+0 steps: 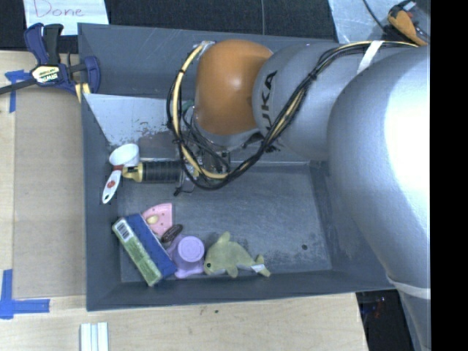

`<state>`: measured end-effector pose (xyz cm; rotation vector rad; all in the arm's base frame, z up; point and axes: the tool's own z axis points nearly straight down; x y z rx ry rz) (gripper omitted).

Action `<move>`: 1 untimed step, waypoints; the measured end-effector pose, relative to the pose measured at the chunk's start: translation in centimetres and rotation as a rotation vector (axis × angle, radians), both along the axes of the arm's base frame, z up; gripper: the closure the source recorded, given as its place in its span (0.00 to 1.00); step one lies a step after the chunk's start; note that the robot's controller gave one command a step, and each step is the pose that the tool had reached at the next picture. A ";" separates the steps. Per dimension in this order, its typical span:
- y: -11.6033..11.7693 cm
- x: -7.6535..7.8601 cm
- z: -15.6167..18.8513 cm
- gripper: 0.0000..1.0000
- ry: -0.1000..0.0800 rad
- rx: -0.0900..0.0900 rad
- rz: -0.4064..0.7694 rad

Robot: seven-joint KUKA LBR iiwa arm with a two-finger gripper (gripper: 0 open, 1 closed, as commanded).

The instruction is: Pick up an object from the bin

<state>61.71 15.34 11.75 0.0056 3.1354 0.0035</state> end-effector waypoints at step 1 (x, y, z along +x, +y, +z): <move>0.0 0.0 0.8 1.00 0.001 0.000 0.000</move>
Offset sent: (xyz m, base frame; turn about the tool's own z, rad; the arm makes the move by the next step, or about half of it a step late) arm 0.0006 0.0001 0.0474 0.0001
